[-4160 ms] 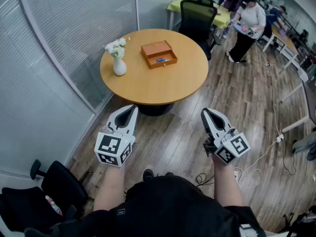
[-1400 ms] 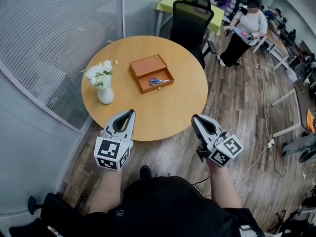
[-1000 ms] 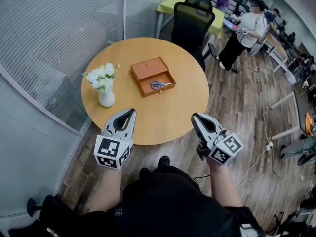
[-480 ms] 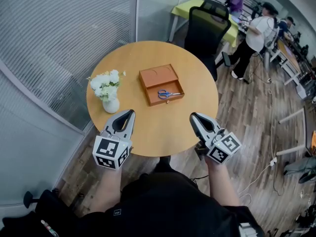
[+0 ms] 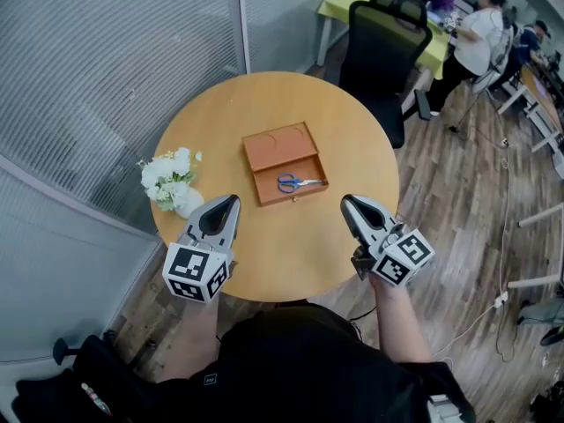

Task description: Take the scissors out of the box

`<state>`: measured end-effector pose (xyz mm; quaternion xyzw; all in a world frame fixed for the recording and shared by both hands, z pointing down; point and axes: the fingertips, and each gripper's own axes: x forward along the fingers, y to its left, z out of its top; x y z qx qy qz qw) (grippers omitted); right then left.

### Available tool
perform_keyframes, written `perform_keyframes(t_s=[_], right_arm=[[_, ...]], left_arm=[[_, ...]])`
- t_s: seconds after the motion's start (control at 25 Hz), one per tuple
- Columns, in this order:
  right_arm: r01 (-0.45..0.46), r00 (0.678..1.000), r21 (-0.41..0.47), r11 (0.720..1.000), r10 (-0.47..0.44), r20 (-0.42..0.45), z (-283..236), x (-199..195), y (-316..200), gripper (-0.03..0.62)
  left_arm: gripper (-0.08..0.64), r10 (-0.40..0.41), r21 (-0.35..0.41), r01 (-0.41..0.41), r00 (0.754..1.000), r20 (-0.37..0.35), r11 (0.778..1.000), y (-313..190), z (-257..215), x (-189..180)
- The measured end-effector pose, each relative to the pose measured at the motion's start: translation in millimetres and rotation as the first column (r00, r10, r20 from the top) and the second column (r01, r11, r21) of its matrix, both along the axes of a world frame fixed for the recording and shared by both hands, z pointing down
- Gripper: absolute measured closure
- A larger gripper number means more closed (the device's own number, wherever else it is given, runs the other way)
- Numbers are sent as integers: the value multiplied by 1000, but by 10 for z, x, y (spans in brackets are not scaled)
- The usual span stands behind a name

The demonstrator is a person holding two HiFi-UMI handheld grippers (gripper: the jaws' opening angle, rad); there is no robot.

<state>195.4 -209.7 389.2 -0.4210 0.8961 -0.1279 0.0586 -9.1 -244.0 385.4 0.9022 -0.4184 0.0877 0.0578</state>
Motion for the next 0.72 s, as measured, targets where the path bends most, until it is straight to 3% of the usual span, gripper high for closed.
perform_keyframes(t_s=[0.36,0.72], right_arm=[[56,998,-3,998,-56,14,133,385,-526,554],[124,986,-45,991,-128,-104,361,91,-936,554]], left_arm=[[546,-59,-23,60,997,49,998,-314,-33,312],[546,-59,-37,62,996,61,997,-522,122,221]])
